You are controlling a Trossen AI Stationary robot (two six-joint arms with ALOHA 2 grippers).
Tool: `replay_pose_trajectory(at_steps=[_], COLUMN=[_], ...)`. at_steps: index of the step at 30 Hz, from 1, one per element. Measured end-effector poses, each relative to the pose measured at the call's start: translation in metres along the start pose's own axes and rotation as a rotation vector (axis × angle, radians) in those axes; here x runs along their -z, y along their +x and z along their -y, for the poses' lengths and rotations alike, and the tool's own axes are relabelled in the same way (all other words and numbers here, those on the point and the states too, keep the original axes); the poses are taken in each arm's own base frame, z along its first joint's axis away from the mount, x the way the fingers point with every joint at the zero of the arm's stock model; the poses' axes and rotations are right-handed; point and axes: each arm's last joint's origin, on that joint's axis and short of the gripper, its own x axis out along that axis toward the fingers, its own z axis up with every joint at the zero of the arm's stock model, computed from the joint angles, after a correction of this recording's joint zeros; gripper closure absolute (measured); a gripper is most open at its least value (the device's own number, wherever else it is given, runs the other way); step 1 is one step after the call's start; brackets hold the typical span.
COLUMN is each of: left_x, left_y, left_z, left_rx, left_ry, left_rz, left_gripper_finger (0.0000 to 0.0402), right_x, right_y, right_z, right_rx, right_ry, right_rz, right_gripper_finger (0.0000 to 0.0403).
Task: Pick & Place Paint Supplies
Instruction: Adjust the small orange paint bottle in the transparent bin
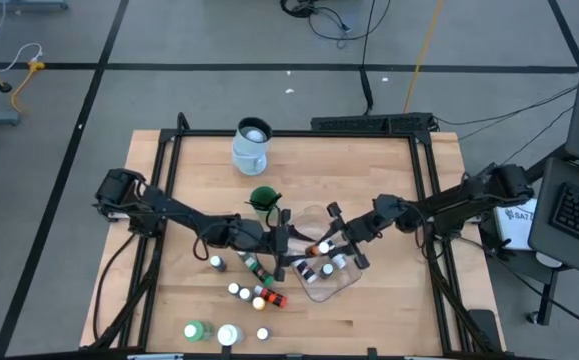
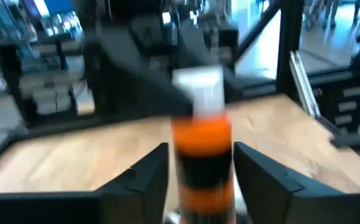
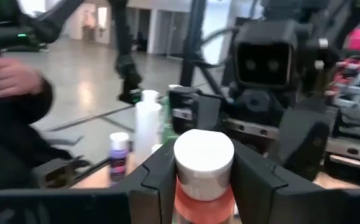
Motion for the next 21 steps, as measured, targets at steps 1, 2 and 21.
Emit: replay_pose_trajectory(at_steps=[1,2,21], left_x=[0.000,0.001,0.000], left_y=[-0.001,-0.002,-0.018], left_z=[0.002,0.004,0.030], left_rx=[0.008,0.017,0.104], left_ry=[-0.001,-0.008,-0.040], left_rz=[-0.019,-0.038,-0.175], left_gripper_finger=[0.0206,0.0195,0.0156], right_x=[-0.003,-0.007,-0.034], right_y=[-0.002,-0.005,-0.038], right_z=[-0.001,-0.002,-0.042], right_rx=[-0.006,-0.012,-0.029], right_ry=[0.005,0.010,0.133], right_rz=[-0.008,-0.016,-0.262], right_gripper_finger=[0.0293,0.0293,0.0293])
